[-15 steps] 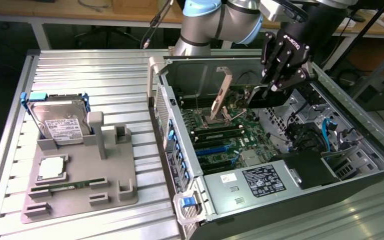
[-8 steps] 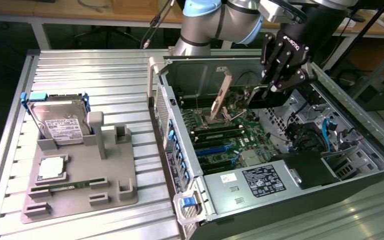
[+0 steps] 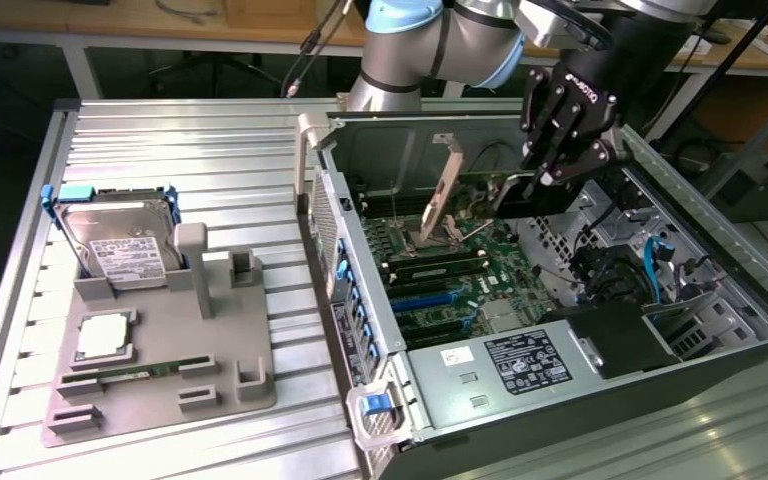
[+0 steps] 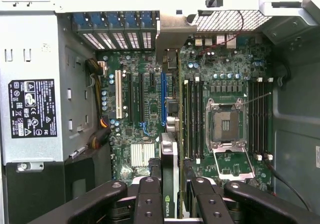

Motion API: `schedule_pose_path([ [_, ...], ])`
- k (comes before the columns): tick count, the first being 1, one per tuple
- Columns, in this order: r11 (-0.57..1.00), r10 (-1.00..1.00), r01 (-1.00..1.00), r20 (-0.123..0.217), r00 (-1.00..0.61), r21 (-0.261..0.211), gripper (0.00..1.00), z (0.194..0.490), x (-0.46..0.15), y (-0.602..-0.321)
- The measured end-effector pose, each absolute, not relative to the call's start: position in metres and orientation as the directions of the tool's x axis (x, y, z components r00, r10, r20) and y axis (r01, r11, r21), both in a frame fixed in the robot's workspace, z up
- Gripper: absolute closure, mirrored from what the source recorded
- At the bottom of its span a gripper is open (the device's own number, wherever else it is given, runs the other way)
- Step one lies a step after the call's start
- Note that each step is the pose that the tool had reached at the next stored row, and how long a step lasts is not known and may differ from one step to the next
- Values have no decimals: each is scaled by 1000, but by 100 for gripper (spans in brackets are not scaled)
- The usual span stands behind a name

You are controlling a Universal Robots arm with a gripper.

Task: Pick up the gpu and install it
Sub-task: 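Insert the gpu into the slot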

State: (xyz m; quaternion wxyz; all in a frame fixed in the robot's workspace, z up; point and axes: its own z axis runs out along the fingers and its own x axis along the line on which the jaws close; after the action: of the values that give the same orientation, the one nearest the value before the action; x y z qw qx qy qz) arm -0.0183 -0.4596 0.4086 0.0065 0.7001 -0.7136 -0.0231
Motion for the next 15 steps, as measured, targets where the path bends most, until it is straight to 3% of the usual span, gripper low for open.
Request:
schedule_pose_path([
  [15,19,-1000,-999,-23,-20,41,73,405,-18,-460],
])
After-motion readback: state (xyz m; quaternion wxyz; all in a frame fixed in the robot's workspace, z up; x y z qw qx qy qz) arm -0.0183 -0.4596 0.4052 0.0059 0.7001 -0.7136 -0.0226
